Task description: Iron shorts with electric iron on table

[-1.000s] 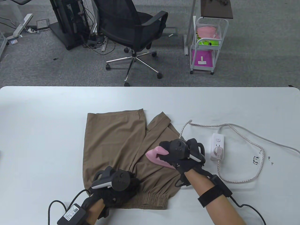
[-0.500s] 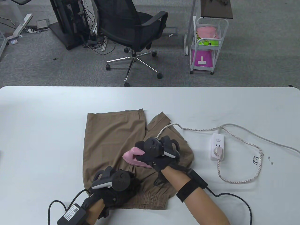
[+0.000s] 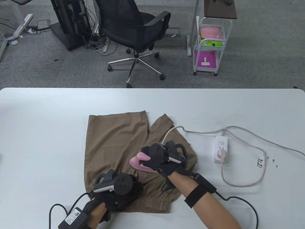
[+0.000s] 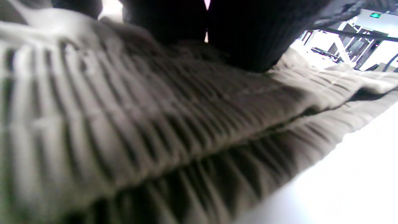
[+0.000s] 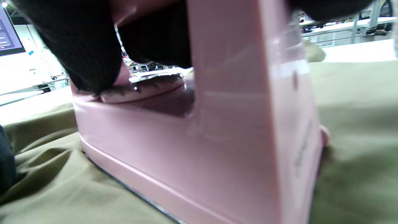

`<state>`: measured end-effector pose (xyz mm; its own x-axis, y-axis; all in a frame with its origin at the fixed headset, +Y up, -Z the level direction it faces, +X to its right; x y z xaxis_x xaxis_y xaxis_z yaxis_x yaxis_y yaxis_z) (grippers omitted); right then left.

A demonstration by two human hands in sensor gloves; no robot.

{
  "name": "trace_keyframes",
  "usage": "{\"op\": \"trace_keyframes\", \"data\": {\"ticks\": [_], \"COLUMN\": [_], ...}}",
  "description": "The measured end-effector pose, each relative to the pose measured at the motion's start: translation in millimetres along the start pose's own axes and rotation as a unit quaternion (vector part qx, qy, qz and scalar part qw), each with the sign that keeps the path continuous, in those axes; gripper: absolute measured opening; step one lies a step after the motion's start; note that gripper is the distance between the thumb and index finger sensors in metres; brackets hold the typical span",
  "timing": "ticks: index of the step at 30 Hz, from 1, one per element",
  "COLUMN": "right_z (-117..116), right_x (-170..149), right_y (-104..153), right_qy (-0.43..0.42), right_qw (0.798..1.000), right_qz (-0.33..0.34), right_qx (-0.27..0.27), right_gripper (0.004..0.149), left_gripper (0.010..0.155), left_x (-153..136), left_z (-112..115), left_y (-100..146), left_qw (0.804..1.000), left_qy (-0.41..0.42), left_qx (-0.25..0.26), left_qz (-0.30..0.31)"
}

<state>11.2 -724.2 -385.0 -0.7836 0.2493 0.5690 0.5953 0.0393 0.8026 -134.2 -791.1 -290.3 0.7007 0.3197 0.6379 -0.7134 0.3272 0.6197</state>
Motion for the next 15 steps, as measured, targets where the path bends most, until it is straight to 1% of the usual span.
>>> {"op": "trace_keyframes", "data": {"ticks": [10, 15], "right_z": [9, 11], "right_x": [-37, -46], "right_y": [45, 59], "right_qy": [0.017, 0.017], "right_qw": [0.999, 0.999], "right_qz": [-0.034, -0.045], "right_qx": [0.0, 0.0], "right_gripper": [0.055, 0.055], "left_gripper": [0.056, 0.056], "left_x": [0, 0], "left_z": [0, 0], "left_y": [0, 0], "left_qw": [1.0, 1.0], "left_qy": [-0.001, -0.001], "left_qx": [0.0, 0.001], "left_qz": [-0.001, -0.002]}}
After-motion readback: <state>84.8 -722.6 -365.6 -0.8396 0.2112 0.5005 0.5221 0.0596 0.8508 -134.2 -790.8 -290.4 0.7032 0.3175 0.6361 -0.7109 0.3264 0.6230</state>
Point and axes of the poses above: the tracker on the back of each hand, its own x axis roughly to the thumb side, its own y axis roughly from the fingertips to the wrist, z = x × y, the point moved 5 cm from there along -y, roughly from the wrist to the fingertips, and after that the axes turned 9 degrees about z, right-handed, at the moved point
